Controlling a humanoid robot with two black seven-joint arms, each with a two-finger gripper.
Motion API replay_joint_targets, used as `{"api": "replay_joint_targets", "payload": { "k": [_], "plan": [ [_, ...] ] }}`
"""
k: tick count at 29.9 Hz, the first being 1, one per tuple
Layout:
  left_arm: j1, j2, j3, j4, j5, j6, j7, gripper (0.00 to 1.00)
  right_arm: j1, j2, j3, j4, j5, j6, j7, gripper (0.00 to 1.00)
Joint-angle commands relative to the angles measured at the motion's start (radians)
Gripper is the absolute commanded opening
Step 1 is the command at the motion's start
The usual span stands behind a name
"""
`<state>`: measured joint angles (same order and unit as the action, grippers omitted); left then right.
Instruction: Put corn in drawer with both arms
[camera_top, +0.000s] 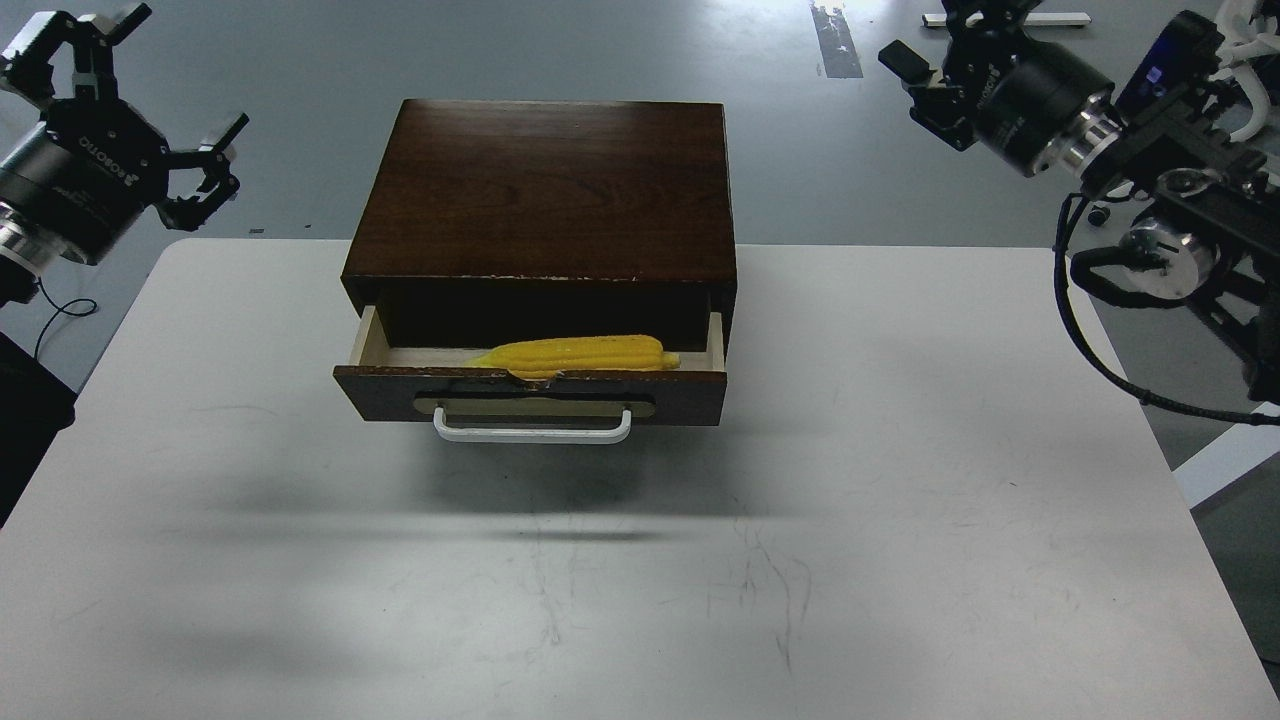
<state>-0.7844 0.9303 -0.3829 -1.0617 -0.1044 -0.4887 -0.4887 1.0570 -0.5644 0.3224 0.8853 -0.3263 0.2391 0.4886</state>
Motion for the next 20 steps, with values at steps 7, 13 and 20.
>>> {"api": "replay_joint_targets", "payload": {
  "k": [7, 13, 20],
  "plan": [
    [0.031, -0.041, -0.002, 0.008, 0.003, 0.0, 0.0, 0.99, -0.199, 0.078, 0.076, -0.029, 0.135, -0.001, 0.0, 1.0],
    [0.05, -0.051, -0.002, 0.008, 0.005, 0.0, 0.0, 0.99, -0.242, 0.152, 0.109, -0.086, 0.136, -0.001, 0.0, 1.0],
    [0.053, -0.053, -0.011, 0.008, 0.005, 0.0, 0.0, 0.99, -0.259, 0.169, 0.109, -0.088, 0.135, -0.001, 0.0, 1.0]
  ]
}}
